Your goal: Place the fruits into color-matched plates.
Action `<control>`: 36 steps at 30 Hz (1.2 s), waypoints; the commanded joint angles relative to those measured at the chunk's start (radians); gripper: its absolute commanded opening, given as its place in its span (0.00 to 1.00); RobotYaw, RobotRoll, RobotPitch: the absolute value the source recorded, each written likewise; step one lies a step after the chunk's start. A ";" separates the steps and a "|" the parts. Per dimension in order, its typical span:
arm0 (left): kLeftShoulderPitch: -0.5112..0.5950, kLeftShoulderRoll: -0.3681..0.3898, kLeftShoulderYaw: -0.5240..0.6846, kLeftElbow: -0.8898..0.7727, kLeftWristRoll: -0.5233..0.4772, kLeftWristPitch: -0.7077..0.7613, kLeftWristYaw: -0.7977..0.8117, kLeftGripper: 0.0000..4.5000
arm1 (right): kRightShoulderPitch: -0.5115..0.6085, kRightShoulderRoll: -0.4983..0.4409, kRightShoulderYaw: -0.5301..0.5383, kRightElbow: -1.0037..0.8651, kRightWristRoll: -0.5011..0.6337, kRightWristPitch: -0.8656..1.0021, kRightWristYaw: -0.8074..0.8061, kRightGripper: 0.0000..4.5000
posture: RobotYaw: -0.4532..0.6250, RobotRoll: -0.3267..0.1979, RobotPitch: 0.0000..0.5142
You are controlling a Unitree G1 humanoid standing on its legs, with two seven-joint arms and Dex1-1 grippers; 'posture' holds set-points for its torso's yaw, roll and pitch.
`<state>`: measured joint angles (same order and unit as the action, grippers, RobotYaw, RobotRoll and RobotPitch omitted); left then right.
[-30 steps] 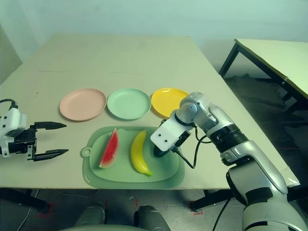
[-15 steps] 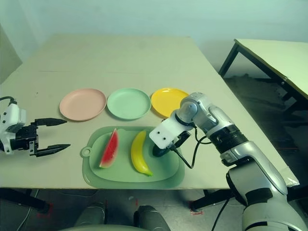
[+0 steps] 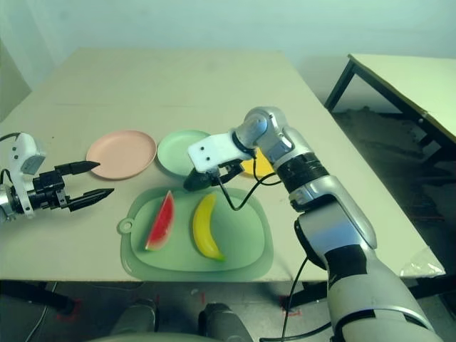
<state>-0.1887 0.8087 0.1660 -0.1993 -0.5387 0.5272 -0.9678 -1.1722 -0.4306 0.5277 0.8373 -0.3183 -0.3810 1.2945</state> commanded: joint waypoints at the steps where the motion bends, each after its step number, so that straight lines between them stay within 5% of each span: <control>1: -0.024 0.006 -0.029 -0.027 -0.001 0.046 0.012 1.00 | -0.038 0.043 0.001 0.110 -0.045 -0.051 -0.107 0.67 | 0.54 0.62 0.10; 12: -0.038 0.017 -0.059 -0.046 0.015 0.099 0.027 1.00 | -0.105 0.141 0.021 0.371 -0.188 -0.119 -0.430 0.67 | 0.57 0.62 0.09; 23: -0.025 0.014 -0.062 -0.043 0.024 0.069 0.009 1.00 | -0.096 0.160 0.029 0.437 -0.254 -0.113 -0.471 0.67 | 0.57 0.62 0.09; 28: -0.037 0.012 -0.074 -0.020 0.041 0.041 -0.007 1.00 | -0.096 0.158 0.030 0.450 -0.273 -0.106 -0.483 0.99 | 0.57 0.62 0.09; 36: -0.045 0.013 -0.083 0.006 0.055 0.010 -0.026 1.00 | -0.098 0.145 0.029 0.447 -0.286 -0.122 -0.474 0.99 | 0.57 0.62 0.09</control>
<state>-0.2254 0.8188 0.0967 -0.2068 -0.4991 0.5515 -0.9839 -1.2581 -0.2769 0.5513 1.2848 -0.5959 -0.4887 0.8095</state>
